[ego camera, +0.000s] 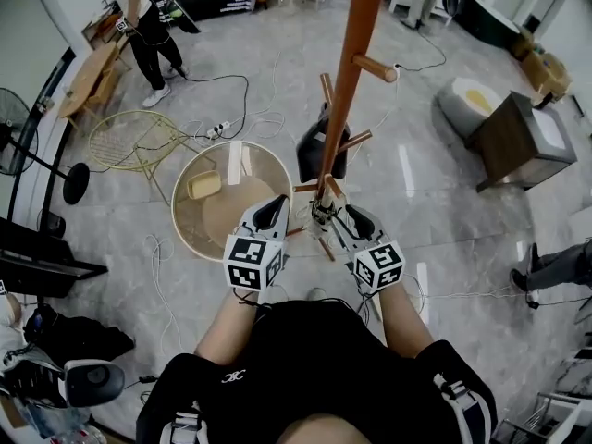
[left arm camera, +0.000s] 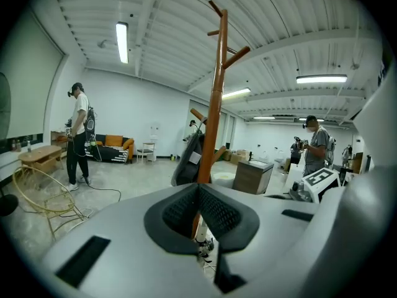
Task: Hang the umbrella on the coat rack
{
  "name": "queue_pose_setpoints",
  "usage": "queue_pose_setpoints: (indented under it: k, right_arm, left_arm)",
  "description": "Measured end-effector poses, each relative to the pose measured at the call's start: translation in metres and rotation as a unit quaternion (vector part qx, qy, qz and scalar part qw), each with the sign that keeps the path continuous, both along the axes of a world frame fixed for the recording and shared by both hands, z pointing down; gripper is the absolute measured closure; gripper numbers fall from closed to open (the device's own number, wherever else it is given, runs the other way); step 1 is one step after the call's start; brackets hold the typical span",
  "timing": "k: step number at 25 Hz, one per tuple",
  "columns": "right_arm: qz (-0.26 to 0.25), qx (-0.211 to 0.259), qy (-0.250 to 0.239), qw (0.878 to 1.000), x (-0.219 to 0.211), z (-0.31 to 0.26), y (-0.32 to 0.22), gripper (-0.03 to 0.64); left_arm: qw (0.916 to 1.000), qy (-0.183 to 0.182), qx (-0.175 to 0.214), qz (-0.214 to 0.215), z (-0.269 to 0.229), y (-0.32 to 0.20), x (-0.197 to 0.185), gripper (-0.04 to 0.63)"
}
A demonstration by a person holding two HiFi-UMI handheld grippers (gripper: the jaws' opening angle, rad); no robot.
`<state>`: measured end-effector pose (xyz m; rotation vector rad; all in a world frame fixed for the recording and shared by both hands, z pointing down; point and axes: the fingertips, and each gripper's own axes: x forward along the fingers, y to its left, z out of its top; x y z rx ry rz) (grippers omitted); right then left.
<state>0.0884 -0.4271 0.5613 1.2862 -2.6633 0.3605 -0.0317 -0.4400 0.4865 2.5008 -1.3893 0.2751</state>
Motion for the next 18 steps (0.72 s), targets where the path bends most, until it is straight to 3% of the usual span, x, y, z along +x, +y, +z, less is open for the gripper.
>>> queue_pose_setpoints:
  k: [6, 10, 13, 17, 18]
  right_arm:
    - [0.041, 0.075, -0.008, 0.996, 0.017, -0.072, 0.018, 0.446]
    - [0.112, 0.126, 0.007, 0.986, 0.041, -0.112, 0.019, 0.467]
    - [0.173, 0.132, 0.012, 0.976, 0.064, -0.127, 0.018, 0.494]
    - [0.243, 0.129, 0.020, 0.961, 0.092, -0.138, 0.021, 0.601]
    - [0.255, 0.128, 0.016, 0.958, 0.098, -0.140, 0.022, 0.601]
  left_arm:
    - [0.9994, 0.014, 0.016, 0.027, -0.011, 0.000, 0.018, 0.578]
    - [0.9981, 0.025, 0.034, 0.044, -0.016, -0.002, 0.032, 0.578]
    - [0.9971, 0.028, 0.037, 0.060, -0.020, -0.003, 0.045, 0.578]
    - [0.9956, 0.029, 0.040, 0.080, -0.026, -0.001, 0.060, 0.578]
    - [0.9953, 0.029, 0.040, 0.083, -0.027, -0.001, 0.063, 0.578]
